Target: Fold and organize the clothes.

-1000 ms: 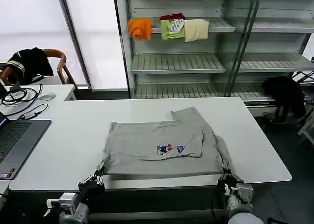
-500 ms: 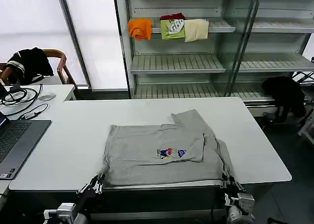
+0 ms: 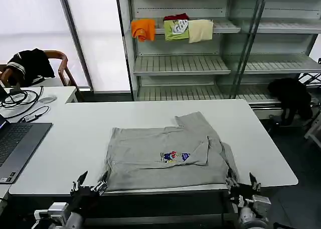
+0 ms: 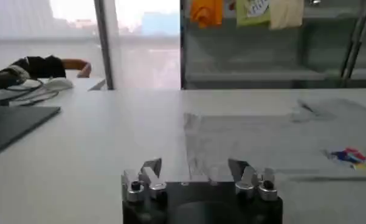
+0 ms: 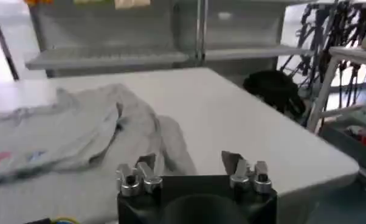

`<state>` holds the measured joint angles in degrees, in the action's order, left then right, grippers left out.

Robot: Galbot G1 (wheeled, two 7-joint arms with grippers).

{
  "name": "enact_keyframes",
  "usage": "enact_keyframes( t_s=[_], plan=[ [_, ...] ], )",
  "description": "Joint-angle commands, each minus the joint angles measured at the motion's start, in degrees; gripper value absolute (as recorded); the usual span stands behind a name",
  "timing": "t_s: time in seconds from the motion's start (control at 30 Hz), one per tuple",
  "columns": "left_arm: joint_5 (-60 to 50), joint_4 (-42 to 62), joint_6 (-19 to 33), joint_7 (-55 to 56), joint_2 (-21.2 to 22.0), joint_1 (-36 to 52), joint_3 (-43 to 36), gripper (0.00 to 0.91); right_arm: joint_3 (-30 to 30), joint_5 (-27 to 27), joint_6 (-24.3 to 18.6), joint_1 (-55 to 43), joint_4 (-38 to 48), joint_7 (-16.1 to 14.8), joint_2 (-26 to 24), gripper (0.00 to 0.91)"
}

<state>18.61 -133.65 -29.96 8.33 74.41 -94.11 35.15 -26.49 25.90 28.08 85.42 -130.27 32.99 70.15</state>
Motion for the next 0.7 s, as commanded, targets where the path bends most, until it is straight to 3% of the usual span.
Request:
enact_keyframes(
  t_s=[0.03, 0.33, 0.7],
  plan=[
    [5.34, 0.84, -2.26, -2.32, -5.78, 11.94, 2.06, 0.907, -2.42, 0.95, -0.07, -13.42, 4.38, -5.14, -0.40, 0.907],
    [6.98, 10.29, -1.46, -6.64, -11.89, 22.76, -1.75, 0.907, 1.46, 3.15, 5.04, -33.90, 18.22, -10.94, -3.20, 0.907],
    [11.28, 26.70, -1.98, -7.13, -13.83, 40.57, -10.71, 0.907, 8.84, 3.05, 5.11, -47.74, 33.03, -15.34, -2.97, 0.907]
  ],
)
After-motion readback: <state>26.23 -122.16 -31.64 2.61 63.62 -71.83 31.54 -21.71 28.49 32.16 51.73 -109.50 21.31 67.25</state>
